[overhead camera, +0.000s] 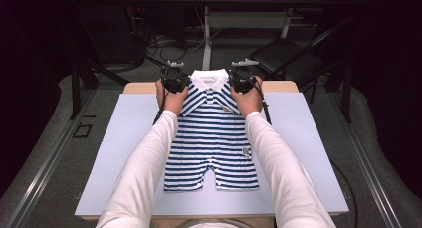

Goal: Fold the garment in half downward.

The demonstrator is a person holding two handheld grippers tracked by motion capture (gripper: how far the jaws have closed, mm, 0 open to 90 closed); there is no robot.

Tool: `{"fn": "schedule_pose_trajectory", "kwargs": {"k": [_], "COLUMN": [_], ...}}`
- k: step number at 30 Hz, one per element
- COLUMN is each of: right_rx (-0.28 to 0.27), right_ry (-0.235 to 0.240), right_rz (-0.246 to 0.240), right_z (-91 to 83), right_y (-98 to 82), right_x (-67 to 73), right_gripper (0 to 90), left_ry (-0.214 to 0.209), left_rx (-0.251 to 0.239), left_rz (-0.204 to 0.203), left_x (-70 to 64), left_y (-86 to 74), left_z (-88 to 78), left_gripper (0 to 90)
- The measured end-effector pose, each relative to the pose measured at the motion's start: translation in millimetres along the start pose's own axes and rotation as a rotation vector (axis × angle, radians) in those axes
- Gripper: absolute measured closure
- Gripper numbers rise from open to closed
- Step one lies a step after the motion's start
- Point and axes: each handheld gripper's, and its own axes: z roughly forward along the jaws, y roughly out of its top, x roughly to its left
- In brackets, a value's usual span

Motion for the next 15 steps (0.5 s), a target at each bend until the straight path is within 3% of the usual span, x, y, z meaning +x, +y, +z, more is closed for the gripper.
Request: {"fn": "schedule_pose_trajectory", "kwargs": {"k": [15], "right_rx": [-0.025], "right_ry": [0.025], "right_rz": [-0.030], "right_z": [-16.0], "right_y": [-7.4], "right_x": [9.5], "right_gripper": [87.5], "left_ry": [-0.029], "left_rx": [-0.013], "left_rz": [-0.001], "left_x": [1.0], "left_y": [-9.1], "left_z": [-14.9], "left_gripper": [85.2]}}
